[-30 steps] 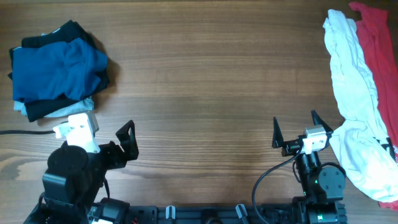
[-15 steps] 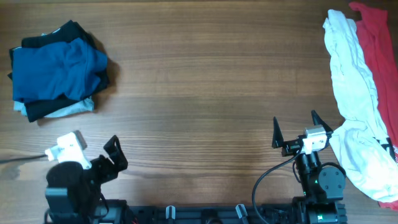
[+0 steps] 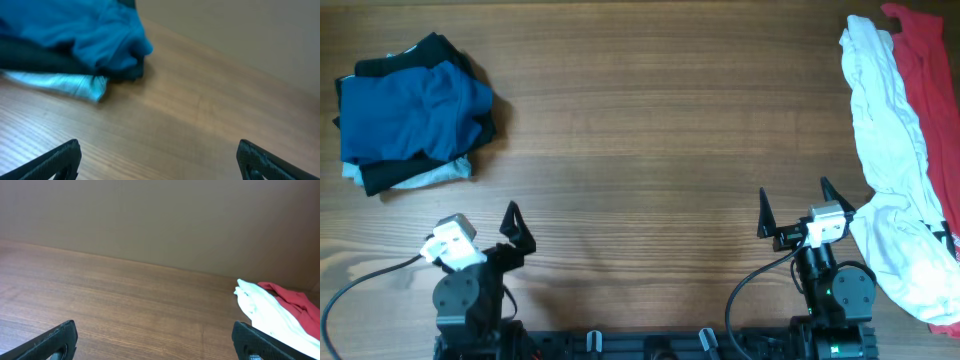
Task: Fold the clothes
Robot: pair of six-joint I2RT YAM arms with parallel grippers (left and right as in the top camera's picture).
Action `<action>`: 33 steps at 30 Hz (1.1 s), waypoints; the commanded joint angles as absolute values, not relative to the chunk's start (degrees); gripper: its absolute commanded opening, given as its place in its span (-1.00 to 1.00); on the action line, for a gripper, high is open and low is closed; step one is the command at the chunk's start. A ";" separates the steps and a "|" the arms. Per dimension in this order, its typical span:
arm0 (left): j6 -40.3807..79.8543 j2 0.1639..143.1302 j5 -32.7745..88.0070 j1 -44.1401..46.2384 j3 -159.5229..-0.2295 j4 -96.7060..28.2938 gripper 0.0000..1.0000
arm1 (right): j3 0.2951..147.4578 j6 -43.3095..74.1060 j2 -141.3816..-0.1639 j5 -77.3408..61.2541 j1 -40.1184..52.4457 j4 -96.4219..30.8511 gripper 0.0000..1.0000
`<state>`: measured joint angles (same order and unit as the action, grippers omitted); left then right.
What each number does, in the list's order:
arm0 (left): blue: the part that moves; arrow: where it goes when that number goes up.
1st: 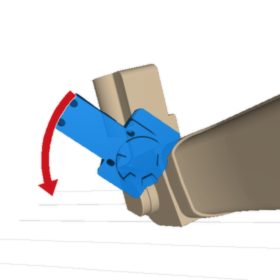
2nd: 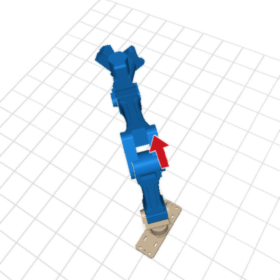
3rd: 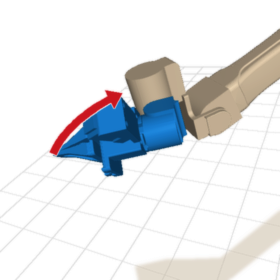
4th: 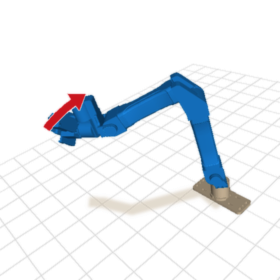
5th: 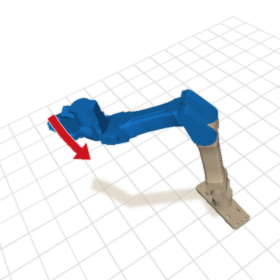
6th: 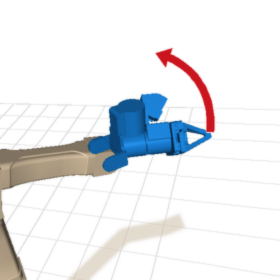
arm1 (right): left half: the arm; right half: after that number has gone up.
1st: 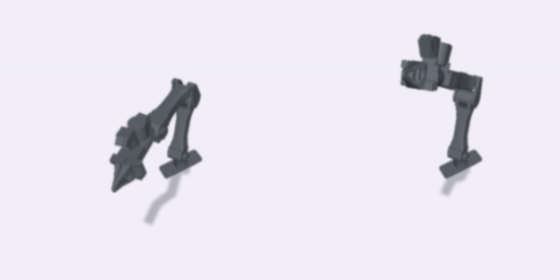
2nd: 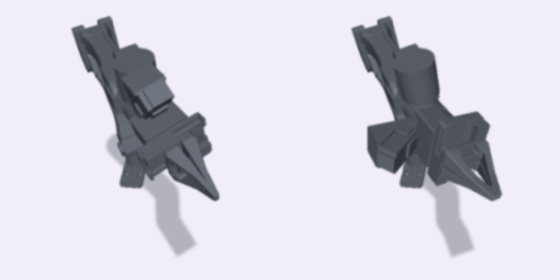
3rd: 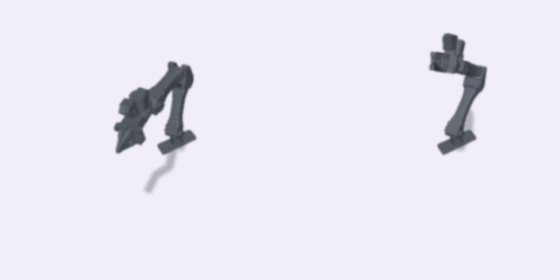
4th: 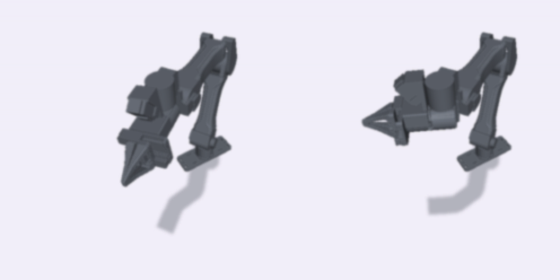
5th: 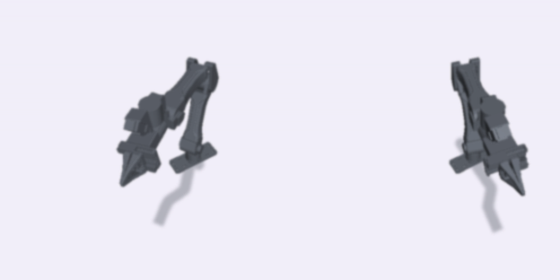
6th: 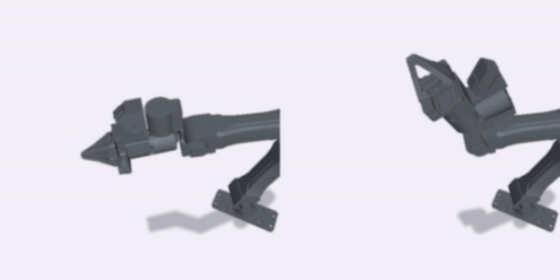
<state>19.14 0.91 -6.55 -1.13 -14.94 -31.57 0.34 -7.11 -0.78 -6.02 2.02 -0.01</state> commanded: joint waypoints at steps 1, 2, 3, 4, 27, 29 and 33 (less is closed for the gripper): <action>18.15 0.14 -6.28 -0.51 -10.48 -22.33 0.99 | 0.30 -6.02 -0.21 -6.96 1.63 0.38 1.00; 17.41 0.14 -6.28 -0.36 -9.19 -18.28 1.00 | 0.30 -6.02 -0.21 -6.96 1.63 0.38 1.00; 16.43 0.14 -6.13 -0.14 -8.12 -14.98 0.99 | 0.30 -6.00 -0.21 -6.96 1.63 0.38 1.00; 15.00 0.14 -5.89 0.08 -7.03 -11.68 0.99 | 0.30 -6.00 -0.21 -6.96 1.63 0.38 0.99; 4.91 0.14 2.96 0.54 -0.32 -4.32 1.00 | 0.30 -6.02 -0.21 -6.94 1.63 0.38 1.00; 4.91 0.14 2.96 0.54 -0.32 -4.29 0.99 | 0.30 -6.00 -0.21 -6.96 1.63 0.38 1.00; 4.93 0.16 2.96 0.54 -0.32 -4.29 0.99 | 0.30 -6.02 -0.21 -6.94 1.63 0.38 1.00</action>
